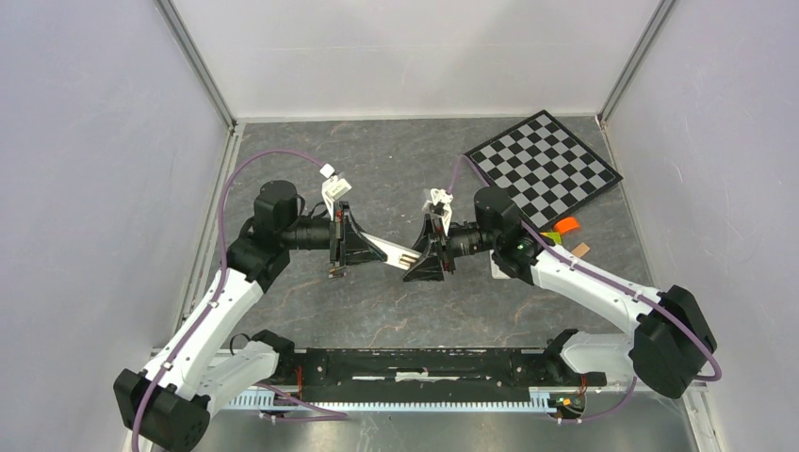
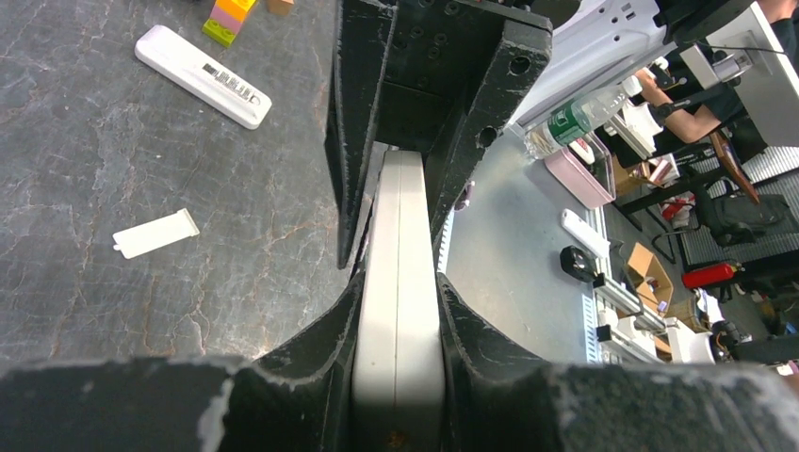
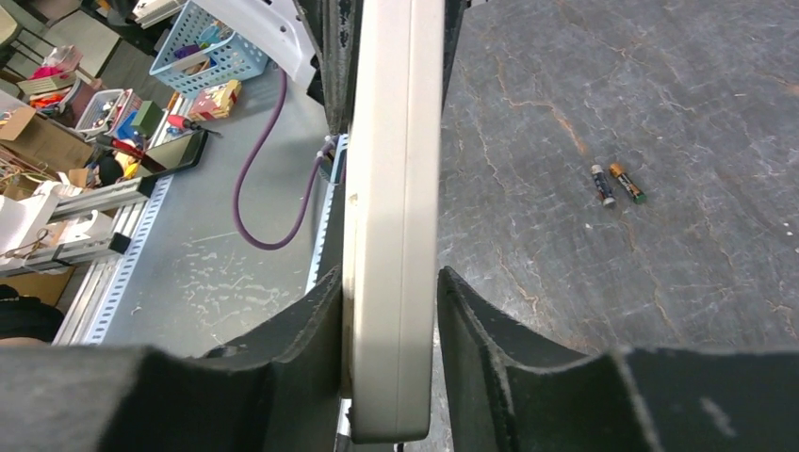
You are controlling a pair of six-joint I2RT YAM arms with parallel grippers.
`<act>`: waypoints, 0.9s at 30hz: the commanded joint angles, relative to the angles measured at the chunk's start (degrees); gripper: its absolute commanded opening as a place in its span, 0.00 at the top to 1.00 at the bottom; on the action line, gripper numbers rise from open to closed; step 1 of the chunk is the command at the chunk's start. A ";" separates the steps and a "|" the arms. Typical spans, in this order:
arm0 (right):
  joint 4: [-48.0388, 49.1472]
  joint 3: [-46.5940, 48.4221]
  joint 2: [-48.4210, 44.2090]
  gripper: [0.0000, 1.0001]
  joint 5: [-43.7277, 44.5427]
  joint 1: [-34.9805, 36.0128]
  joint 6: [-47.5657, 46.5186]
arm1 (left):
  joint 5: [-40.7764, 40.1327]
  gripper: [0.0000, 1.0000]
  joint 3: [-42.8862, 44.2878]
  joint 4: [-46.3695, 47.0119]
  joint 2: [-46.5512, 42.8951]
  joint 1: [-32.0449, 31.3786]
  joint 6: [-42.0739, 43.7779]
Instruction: Load the batteries into the remote control
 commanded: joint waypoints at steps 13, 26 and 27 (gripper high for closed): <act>20.83 -3.00 -0.80 0.98 4.16 0.22 17.90 | 0.05 0.29 -0.87 10.69 -2.23 -0.34 -6.69; 55.19 -13.78 -0.01 0.98 21.56 2.44 44.68 | -24.17 0.20 -17.38 54.79 -4.71 -0.54 -41.03; 56.34 -13.87 0.65 0.98 22.22 2.85 45.99 | -24.55 0.21 -17.41 55.17 -4.48 -0.46 -41.26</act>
